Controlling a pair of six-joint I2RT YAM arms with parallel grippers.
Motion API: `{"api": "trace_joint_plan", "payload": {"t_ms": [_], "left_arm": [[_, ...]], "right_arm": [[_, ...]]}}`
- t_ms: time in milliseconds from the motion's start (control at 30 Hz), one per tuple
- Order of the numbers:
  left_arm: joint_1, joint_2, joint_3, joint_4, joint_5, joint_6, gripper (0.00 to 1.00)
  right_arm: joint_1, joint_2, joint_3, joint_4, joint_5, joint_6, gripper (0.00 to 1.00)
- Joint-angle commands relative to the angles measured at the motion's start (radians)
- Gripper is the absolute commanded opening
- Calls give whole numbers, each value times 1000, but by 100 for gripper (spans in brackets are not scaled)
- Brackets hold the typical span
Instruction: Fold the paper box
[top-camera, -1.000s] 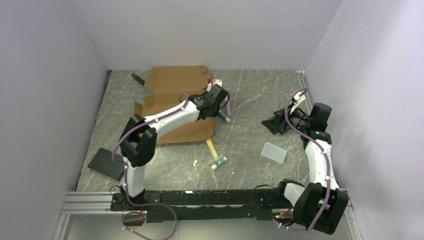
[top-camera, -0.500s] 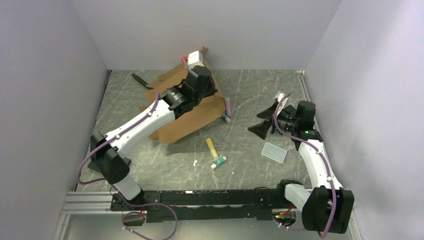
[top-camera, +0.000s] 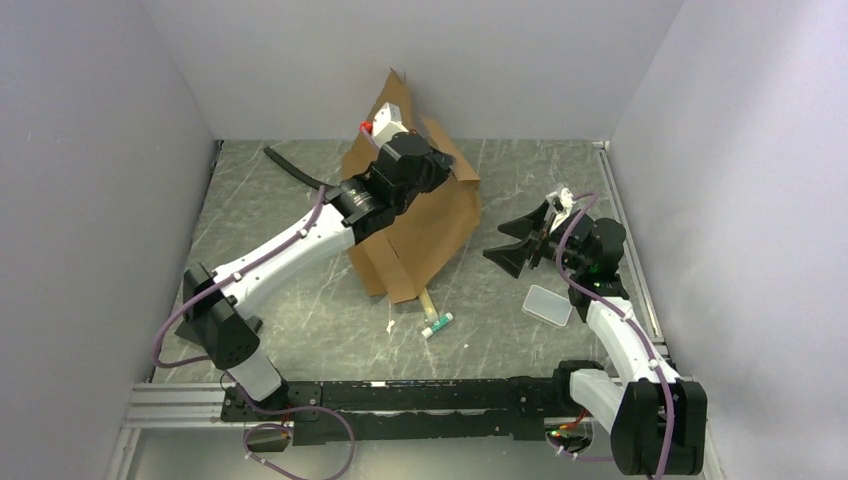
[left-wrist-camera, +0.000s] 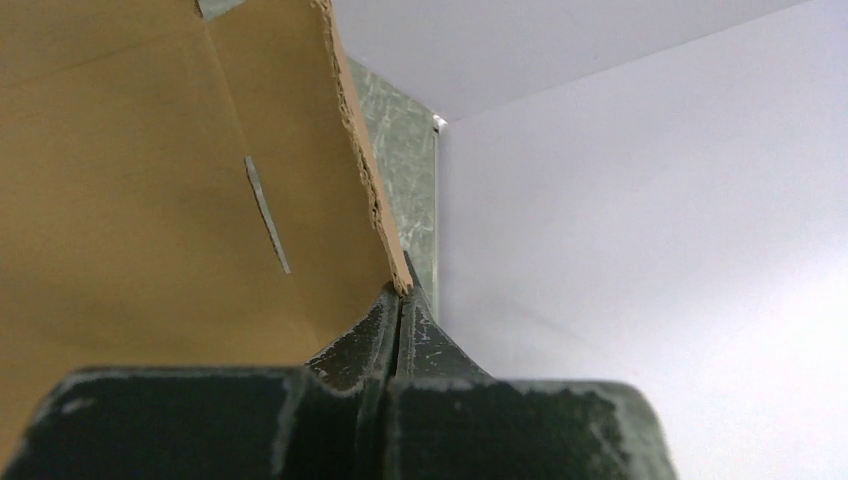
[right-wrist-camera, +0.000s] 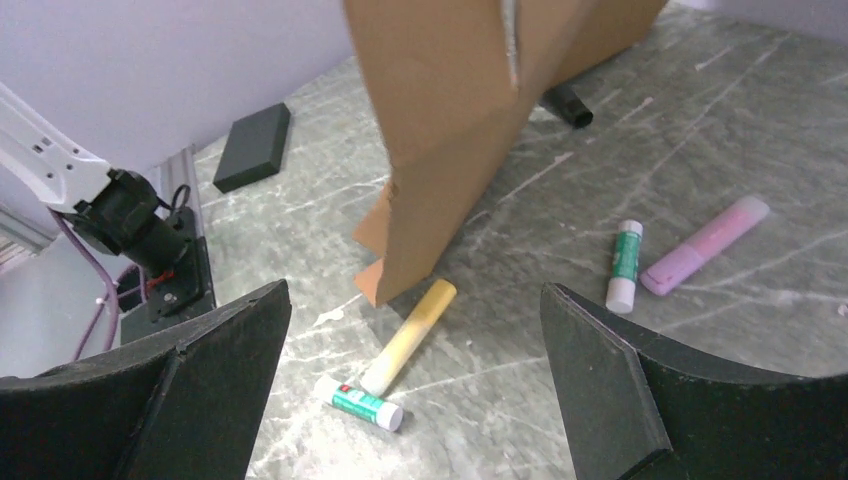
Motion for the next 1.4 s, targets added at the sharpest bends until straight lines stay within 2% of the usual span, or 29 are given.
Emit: {"api": "trace_joint_plan", "payload": {"t_ms": [0,200,300,367,400,433,467,500,600,667,700,800,933,1033,1167,1300,1367], "left_arm": [[-25,47,90,65,-14,-75,0],[-50,82,113,102,-44,-129,0],[-52,93,107,125,-42,-194,0],[-52,96,99,159,-39,-222,0],[-52,96,99,168,-41,-236,0],[-53,96,97,179,-42,-239,0],[-52,94,98,185,-44,-240,0],[-52,91,98,190,-42,-236,0],[-52,73,86,194,-37,-217,0],[-52,52,60,206,-38,-199,0],[-52,39,37,214,-36,-190,2],[-48,-8,-8,230,-22,-147,20],[-27,-92,-66,203,46,-16,40],[3,-190,-137,156,117,106,56],[34,-363,-300,125,226,362,72],[47,-589,-464,157,426,714,88],[47,-674,-492,109,452,863,93]], "right_arm": [[37,-21,-1,159,26,86,100],[86,7,-11,213,118,110,100],[110,5,-21,217,244,116,98],[116,12,-28,229,352,131,92],[117,21,-23,230,392,132,85],[118,30,-14,217,430,128,72],[120,39,-4,207,445,119,64],[122,44,4,196,465,111,46],[122,31,28,163,522,86,14],[122,21,49,145,542,85,0],[122,21,62,137,547,90,0],[113,26,118,107,547,90,0],[97,46,194,69,446,50,0],[86,43,287,-100,338,-87,0],[69,27,445,-411,198,-406,0],[67,51,650,-724,208,-669,0],[68,80,750,-836,223,-746,0]]}}
